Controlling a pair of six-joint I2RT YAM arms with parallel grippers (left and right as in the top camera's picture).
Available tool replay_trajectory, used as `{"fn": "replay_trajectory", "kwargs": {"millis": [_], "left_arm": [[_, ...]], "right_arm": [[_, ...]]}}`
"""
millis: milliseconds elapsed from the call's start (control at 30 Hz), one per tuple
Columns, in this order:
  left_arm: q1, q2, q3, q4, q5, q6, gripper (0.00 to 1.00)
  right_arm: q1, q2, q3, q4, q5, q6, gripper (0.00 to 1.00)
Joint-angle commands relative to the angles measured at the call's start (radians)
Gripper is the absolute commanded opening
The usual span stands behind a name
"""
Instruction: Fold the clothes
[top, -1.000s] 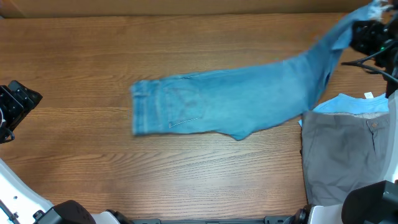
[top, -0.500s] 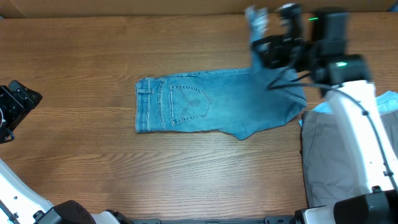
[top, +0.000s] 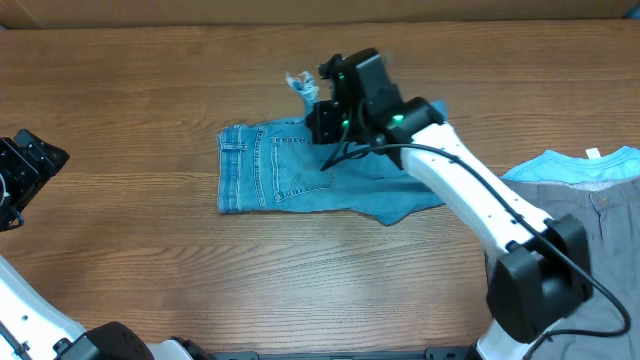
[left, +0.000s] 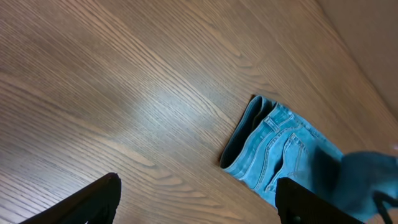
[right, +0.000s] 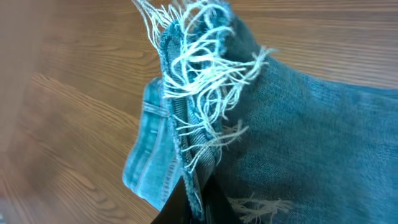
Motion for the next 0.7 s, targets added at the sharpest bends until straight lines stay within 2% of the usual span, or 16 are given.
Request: {"fn": "replay_trajectory", "kwargs": {"millis": [0, 233, 433, 467, 500, 633, 667], "left_arm": [[-0.007, -0.009, -0.003, -0.003, 0.008, 0.022, 0.82], [-0.007, -0.009, -0.003, -0.012, 0.008, 0.022, 0.82], [-0.007, -0.009, -0.003, -0.017, 0.008, 0.023, 0.82], [-0.007, -0.009, -0.003, -0.018, 0.008, 0.023, 0.82], [-0.007, -0.009, -0.003, -0.018, 0.008, 0.022, 0.82], [-0.007, -0.009, -0.003, -0.02, 0.008, 0.022, 0.82], [-0.007, -0.009, -0.003, -0.02, 0.008, 0.022, 0.82]], "right_arm": [[0.067, -0.014, 0.017, 0.044, -0.011, 0.035, 0.04], [0.134, 0.042, 0.017, 0.064, 0.131, 0.056, 0.04], [0.14, 0.111, 0.017, 0.148, 0.04, 0.088, 0.04], [0.14, 0.119, 0.017, 0.159, 0.041, 0.091, 0.07], [0.14, 0.127, 0.017, 0.177, 0.04, 0.091, 0.19], [0.142, 0.138, 0.017, 0.191, -0.019, 0.035, 0.53], [0.142, 0.138, 0.017, 0.184, -0.03, 0.002, 0.66]]}}
